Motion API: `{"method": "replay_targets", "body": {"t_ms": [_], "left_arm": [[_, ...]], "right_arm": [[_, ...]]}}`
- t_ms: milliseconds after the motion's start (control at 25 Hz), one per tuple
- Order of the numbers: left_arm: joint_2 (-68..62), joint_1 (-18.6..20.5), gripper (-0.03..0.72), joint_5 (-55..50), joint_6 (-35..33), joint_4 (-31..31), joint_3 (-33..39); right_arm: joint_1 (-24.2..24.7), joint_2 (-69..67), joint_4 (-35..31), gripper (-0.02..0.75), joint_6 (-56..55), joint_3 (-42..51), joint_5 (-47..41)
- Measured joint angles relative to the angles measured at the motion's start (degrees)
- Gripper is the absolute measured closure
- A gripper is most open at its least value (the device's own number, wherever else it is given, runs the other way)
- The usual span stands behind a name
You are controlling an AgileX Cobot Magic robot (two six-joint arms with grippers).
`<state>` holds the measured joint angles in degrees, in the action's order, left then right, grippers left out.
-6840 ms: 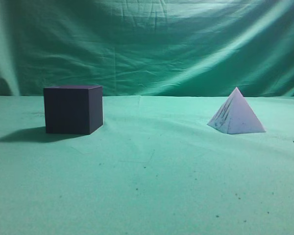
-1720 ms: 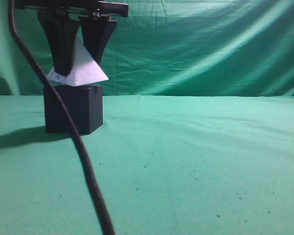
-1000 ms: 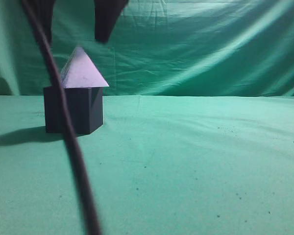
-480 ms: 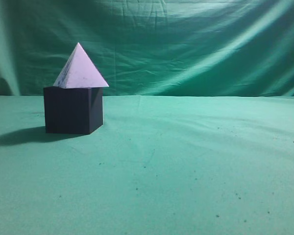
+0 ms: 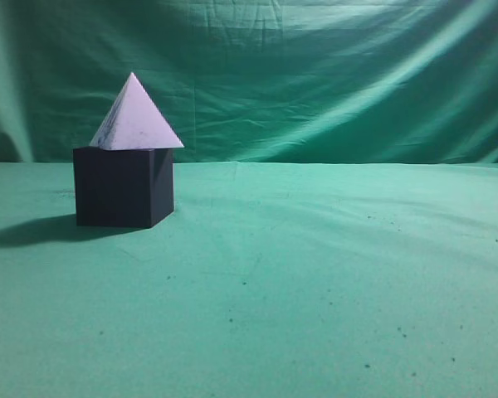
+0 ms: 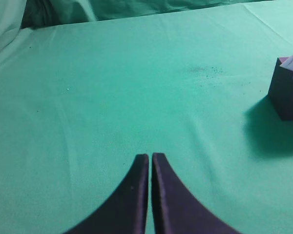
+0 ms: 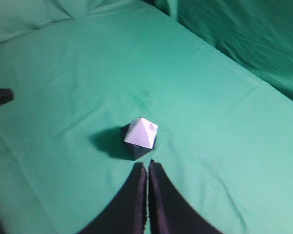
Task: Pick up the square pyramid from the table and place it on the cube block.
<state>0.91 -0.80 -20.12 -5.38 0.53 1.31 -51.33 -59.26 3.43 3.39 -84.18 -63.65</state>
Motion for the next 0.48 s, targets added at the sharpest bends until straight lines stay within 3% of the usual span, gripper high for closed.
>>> {"method": "replay_targets", "body": {"t_ms": [240,480], "left_arm": [[0.0,0.0,0.688,0.0,0.0,0.0,0.0],[0.0,0.0,0.688,0.0,0.0,0.0,0.0]], "right_arm": [[0.0,13.6,-11.0,0.738,6.3,19.8,12.2],[0.0,24.0,-9.9,0.738,0.0,27.3,12.5]]}}
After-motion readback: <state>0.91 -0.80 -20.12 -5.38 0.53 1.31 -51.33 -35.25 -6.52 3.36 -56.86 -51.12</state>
